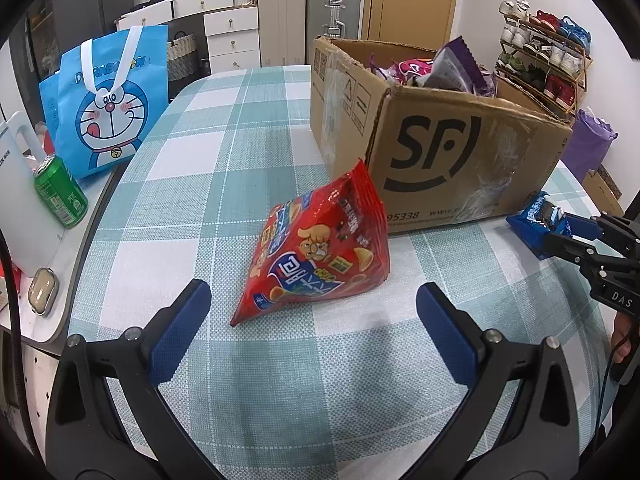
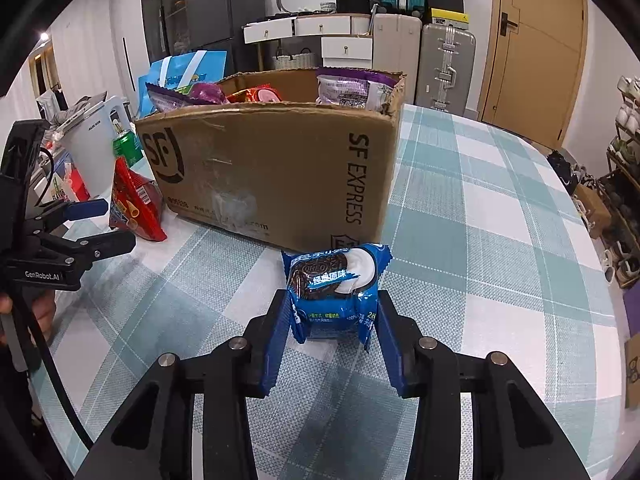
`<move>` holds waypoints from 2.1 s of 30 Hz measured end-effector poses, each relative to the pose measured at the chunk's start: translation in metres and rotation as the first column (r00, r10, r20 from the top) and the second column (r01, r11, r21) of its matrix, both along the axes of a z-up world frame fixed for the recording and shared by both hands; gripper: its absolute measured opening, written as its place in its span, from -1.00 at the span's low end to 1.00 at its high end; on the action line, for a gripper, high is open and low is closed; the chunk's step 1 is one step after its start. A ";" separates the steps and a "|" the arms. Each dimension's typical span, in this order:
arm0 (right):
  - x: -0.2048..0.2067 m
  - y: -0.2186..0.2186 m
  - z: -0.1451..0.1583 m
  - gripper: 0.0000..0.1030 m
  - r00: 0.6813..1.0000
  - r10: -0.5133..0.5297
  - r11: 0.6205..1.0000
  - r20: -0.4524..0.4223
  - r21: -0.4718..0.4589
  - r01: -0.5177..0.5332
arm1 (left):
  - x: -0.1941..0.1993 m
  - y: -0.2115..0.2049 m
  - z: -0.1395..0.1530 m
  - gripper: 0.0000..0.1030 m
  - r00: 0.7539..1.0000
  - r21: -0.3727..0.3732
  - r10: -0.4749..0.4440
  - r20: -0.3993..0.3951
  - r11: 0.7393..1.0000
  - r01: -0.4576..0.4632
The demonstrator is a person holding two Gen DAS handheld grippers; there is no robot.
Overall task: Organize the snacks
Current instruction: 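Grasp the blue Oreo pack with the right gripper while the left grasps the red chip bag, then lift and carry the Oreo pack toward the box with the right gripper while the left carries the chip bag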
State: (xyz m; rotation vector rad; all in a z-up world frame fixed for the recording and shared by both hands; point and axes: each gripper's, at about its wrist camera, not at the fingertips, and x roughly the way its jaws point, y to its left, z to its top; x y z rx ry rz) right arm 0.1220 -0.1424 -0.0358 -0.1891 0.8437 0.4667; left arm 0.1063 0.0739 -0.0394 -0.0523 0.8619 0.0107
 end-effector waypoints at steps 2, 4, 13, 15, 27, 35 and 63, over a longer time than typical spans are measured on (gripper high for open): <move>-0.003 -0.001 0.003 -0.18 1.000 0.004 1.000 0.003 0.007 -0.004 | 0.001 0.001 0.000 0.99 1.000 -0.004 0.004 0.002 1.000 -0.004; -0.003 -0.004 0.007 -0.18 1.000 0.003 1.000 0.011 0.015 -0.003 | 0.001 0.003 -0.001 0.99 1.000 -0.010 0.009 0.004 1.000 -0.009; -0.002 -0.021 0.024 -0.18 0.999 -0.032 0.998 0.037 0.057 0.029 | 0.008 0.002 -0.001 0.99 1.000 -0.044 0.005 0.018 0.999 -0.004; -0.003 -0.021 0.024 -0.18 0.999 -0.033 0.998 0.039 0.056 0.030 | 0.011 0.003 -0.002 0.99 1.000 -0.062 0.003 0.020 0.998 -0.002; -0.006 -0.023 0.028 -0.18 0.998 -0.037 0.997 0.048 0.066 0.034 | 0.017 0.008 -0.011 -0.05 0.999 -0.137 -0.037 -0.006 0.990 0.035; -0.008 -0.022 0.031 -0.18 0.998 -0.032 0.997 0.055 0.067 0.028 | 0.010 0.009 -0.008 -0.22 0.999 -0.146 -0.047 0.011 0.988 0.048; -0.010 -0.025 0.040 -0.18 0.997 -0.033 0.996 0.073 0.079 0.028 | -0.009 -0.029 0.000 0.22 0.989 -0.112 -0.141 0.031 0.983 0.144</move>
